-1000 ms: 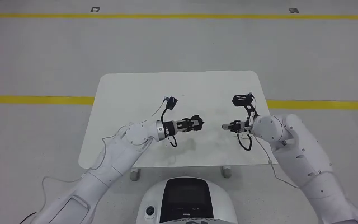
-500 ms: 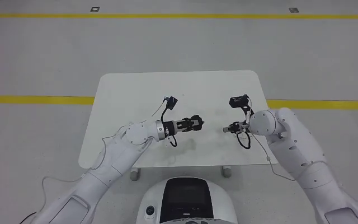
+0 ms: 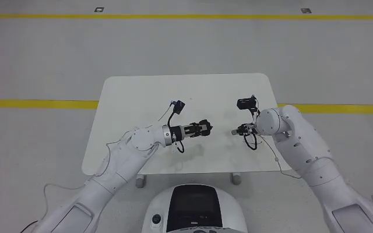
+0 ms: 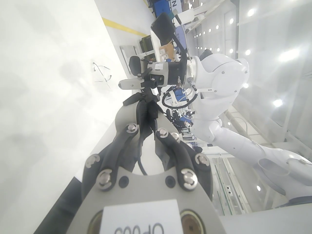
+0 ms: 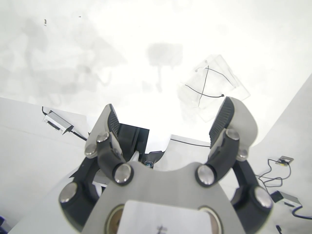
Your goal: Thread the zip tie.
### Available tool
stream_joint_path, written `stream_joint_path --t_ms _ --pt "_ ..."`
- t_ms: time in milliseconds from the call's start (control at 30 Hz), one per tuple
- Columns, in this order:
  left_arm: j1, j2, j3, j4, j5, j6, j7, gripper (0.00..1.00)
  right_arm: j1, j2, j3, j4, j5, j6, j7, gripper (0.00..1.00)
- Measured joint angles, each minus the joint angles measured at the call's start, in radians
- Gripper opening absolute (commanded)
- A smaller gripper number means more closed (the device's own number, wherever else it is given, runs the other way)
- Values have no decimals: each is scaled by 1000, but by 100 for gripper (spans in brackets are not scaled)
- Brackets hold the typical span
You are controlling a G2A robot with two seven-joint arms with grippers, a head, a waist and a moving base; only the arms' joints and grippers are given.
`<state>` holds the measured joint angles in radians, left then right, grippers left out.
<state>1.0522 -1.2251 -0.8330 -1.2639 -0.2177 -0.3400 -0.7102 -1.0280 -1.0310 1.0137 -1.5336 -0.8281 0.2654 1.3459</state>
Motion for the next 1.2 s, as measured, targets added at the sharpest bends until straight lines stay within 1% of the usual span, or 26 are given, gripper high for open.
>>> stream_joint_path --t_ms 100,200,333,467,533,700,800,933,1133,1200 --pt "0 0 0 0 0 0 0 0 -2 0 0 2 -1 -2 -4 100" --pt "0 0 0 0 0 0 0 0 -5 -1 0 25 -20 -8 -33 100" --pt "0 0 0 0 0 0 0 0 13 -6 -23 77 -64 7 -6 100" --pt "0 0 0 0 0 0 0 0 27 -12 -36 115 -52 -18 11 100" --pt "0 0 0 0 0 0 0 0 31 -13 -33 119 -54 -17 9 100" --pt "0 0 0 0 0 0 0 0 30 -13 -33 118 -55 -15 7 100" --pt "0 0 0 0 0 0 0 0 15 -11 -28 111 -66 -21 -12 100" --pt "0 0 0 0 0 0 0 0 -3 -3 -11 67 -95 -24 41 100" --pt "0 0 0 0 0 0 0 0 -44 16 7 12 -110 -2 44 100" --pt "0 0 0 0 0 0 0 0 -50 21 6 6 -102 -9 44 100"
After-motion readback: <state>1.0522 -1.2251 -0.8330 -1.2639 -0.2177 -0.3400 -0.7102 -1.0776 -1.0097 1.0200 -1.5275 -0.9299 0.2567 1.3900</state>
